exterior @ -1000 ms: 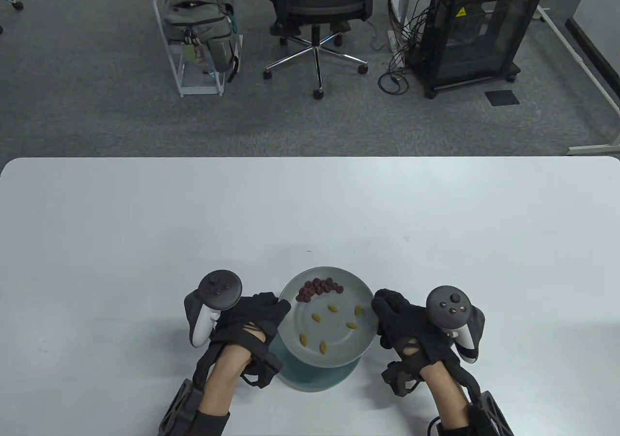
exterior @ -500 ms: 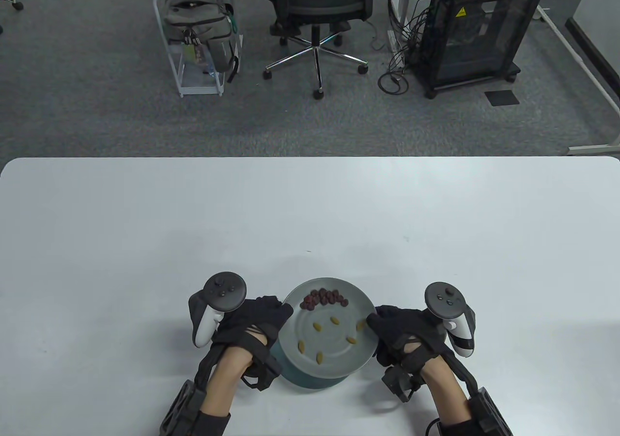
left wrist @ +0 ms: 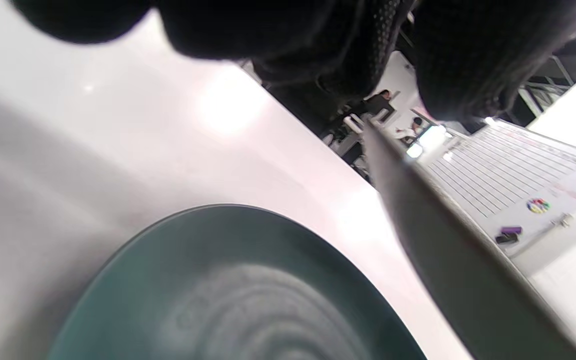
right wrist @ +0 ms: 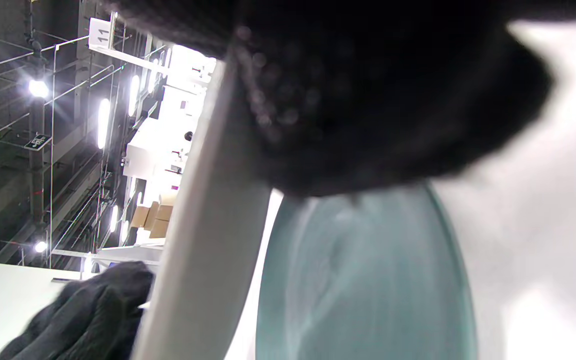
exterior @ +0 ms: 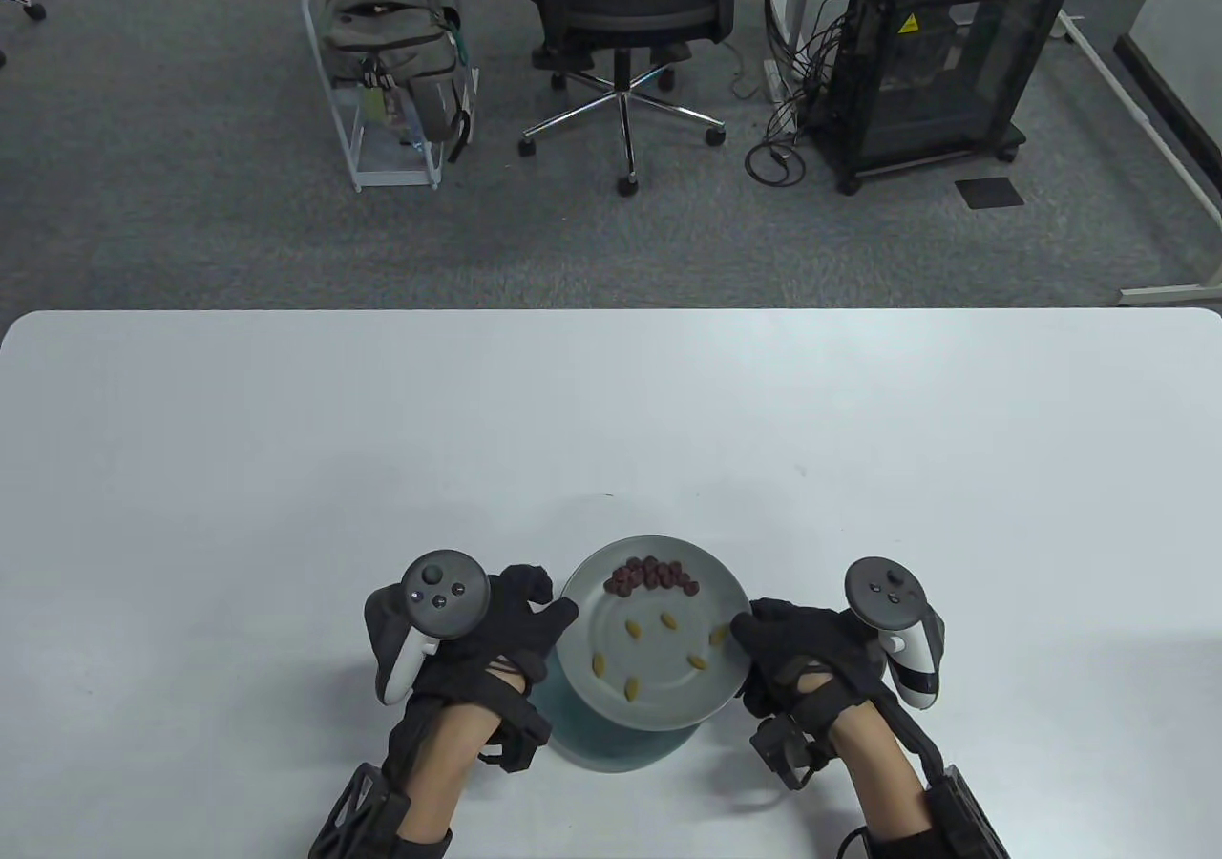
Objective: Pick raisins with hand pinch into plate
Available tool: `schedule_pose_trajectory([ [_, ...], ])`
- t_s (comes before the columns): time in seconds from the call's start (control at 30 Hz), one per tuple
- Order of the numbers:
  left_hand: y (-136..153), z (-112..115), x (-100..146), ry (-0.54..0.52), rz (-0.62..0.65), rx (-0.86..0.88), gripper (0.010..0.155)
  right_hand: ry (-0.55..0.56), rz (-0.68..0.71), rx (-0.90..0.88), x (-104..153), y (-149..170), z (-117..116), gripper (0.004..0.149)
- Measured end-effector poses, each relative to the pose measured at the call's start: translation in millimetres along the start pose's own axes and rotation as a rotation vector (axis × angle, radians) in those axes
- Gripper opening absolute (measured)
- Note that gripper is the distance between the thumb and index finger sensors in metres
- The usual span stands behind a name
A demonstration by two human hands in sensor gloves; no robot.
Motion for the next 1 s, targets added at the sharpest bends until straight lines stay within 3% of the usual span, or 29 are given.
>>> schedule_pose_trajectory([
  [0.1,-14,9,9,0.037,0.06,-0.056,0.056,-0.01,-0.018,0.007,-2,1,1,0.052],
  [0.23,-21,19,14,0.047,0.049,-0.148,0.06,-0.005,-0.022,0.005,0,1,1,0.052],
  [0.47,-21,35,10,0.141,0.066,-0.117,0.057,-0.004,-0.025,-0.007,2,0,3,0.052],
  [1.0,-28,40,11,0.063,0.031,-0.217,0.046,-0.014,-0.036,-0.016,2,1,2,0.052],
])
Point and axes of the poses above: the tracker on the back of each hand, its own y axis roughly to the little-finger side, its own x axis roughly from the fingertips to the wrist, z = x × y, the point moved 2 cm from there along -x, roughly from the wrist to the fingertips, and after that the axes turned 11 degrees about -z, right-handed, at the moved point
